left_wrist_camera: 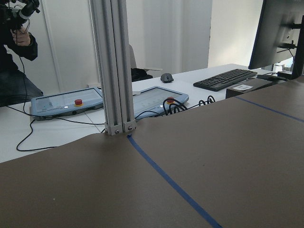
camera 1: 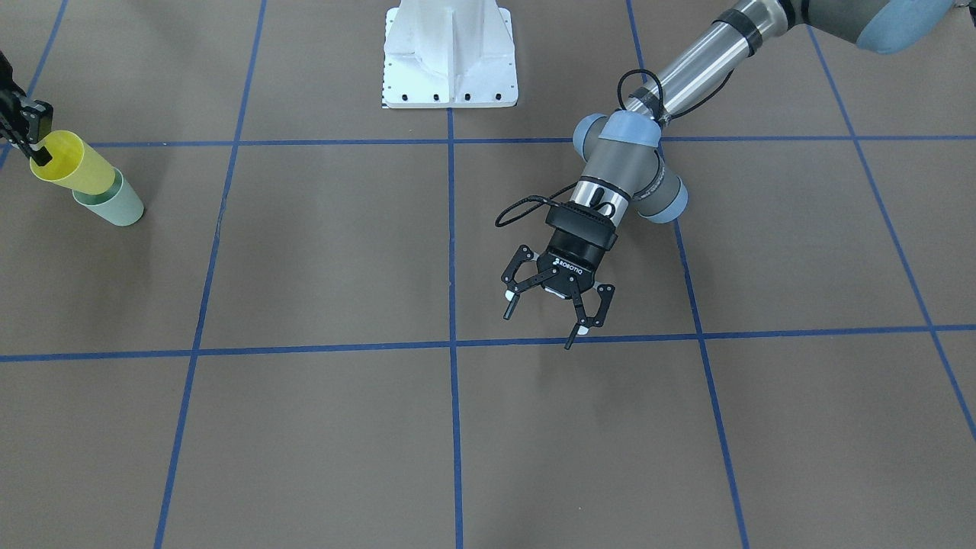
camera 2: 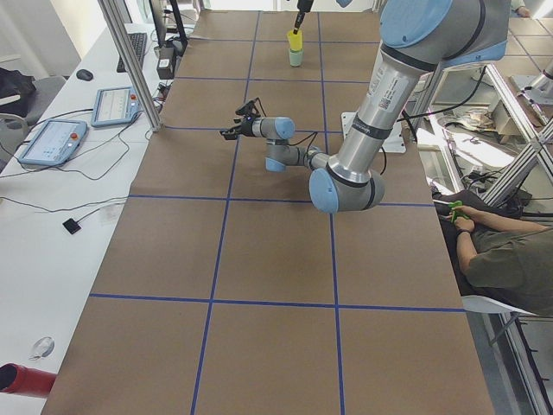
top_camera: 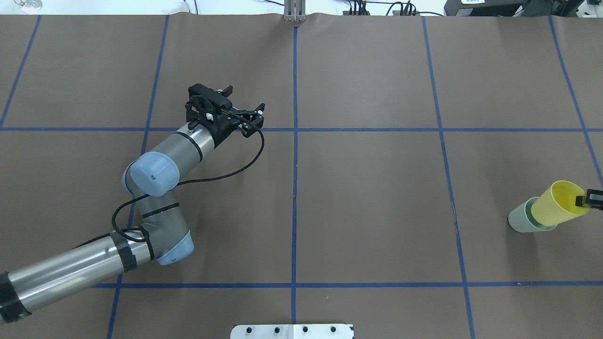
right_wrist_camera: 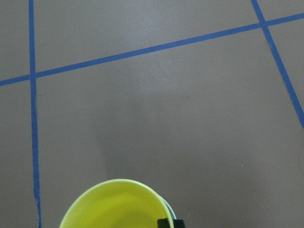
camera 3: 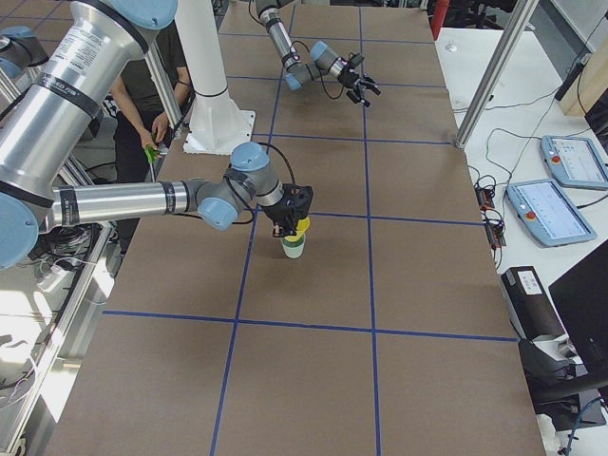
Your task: Transfer and stack yellow cup on green cup
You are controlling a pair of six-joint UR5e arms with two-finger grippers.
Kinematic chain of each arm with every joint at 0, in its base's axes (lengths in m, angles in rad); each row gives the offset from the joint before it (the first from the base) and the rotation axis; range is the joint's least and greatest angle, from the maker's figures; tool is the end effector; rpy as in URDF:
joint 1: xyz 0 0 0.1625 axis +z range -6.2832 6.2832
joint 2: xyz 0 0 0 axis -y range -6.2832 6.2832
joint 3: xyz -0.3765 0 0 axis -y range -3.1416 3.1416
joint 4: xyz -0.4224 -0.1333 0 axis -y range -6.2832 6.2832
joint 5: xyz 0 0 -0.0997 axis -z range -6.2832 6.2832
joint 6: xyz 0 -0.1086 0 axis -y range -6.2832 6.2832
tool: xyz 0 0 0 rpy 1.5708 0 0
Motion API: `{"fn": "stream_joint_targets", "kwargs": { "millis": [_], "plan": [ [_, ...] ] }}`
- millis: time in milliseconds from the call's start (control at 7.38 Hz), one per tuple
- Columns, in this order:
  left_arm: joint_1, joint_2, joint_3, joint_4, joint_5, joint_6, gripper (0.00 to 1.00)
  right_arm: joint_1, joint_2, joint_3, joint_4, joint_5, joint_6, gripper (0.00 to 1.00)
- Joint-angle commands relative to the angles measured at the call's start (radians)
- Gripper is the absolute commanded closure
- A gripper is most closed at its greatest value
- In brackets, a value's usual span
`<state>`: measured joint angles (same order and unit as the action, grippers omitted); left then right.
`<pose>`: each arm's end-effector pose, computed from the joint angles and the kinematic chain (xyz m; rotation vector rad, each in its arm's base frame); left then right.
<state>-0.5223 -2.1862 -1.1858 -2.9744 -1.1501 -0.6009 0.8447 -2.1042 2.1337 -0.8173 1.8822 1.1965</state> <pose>0.5364 -0.5138 0.2677 1.3188 0.9553 0.0002 -0.1738 -0.3464 0.4772 0.2032 -0.8089 0.3211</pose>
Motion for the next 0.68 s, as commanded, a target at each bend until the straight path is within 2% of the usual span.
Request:
{"fn": "stream_joint_targets", "kwargs": {
  "millis": [0, 271, 406, 542],
  "plan": [
    [0.001, 0.0, 0.0, 0.0, 0.001, -0.002, 0.01, -0.001, 0.003, -0.008, 0.0, 0.0, 0.0, 1.0],
    [0.001, 0.0, 0.0, 0.0, 0.0, -0.017, 0.01, -0.001, 0.013, -0.015, 0.0, 0.0, 0.0, 1.0],
    [0.001, 0.0, 0.0, 0.0, 0.0, -0.016, 0.01, -0.003, 0.013, -0.018, 0.0, 0.0, 0.0, 0.95],
    [-0.001, 0.0, 0.0, 0.0, 0.0, -0.017, 0.01, -0.003, 0.015, -0.02, 0.0, 0.0, 0.0, 0.6]
  ]
}}
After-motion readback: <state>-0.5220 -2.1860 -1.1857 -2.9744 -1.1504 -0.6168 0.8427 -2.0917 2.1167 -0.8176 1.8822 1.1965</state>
